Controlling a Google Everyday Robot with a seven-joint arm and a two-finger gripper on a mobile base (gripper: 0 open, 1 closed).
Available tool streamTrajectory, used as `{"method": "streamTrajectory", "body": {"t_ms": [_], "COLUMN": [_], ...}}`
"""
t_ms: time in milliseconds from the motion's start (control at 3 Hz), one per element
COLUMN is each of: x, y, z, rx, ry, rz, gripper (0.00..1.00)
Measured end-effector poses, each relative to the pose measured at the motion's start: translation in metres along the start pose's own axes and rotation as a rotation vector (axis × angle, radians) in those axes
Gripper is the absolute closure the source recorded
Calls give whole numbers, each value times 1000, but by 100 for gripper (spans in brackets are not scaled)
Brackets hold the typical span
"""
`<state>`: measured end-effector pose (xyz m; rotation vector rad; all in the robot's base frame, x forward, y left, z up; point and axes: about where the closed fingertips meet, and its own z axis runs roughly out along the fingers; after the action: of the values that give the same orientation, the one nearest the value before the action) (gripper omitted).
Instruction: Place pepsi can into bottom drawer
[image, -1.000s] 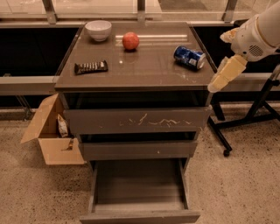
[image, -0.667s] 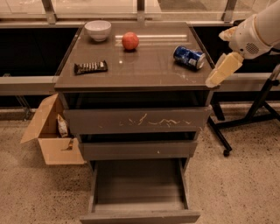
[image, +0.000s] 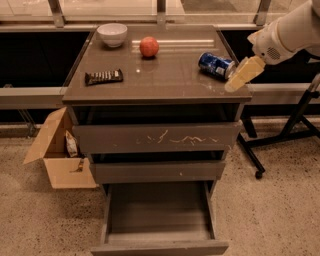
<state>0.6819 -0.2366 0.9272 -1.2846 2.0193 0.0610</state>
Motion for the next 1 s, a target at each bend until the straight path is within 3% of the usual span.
{"method": "streamTrajectory", "body": {"t_ms": [1000], "x": [-2], "y": [-21], "z": [56], "rx": [6], "ry": [-20], "rz": [70], "gripper": [0]}}
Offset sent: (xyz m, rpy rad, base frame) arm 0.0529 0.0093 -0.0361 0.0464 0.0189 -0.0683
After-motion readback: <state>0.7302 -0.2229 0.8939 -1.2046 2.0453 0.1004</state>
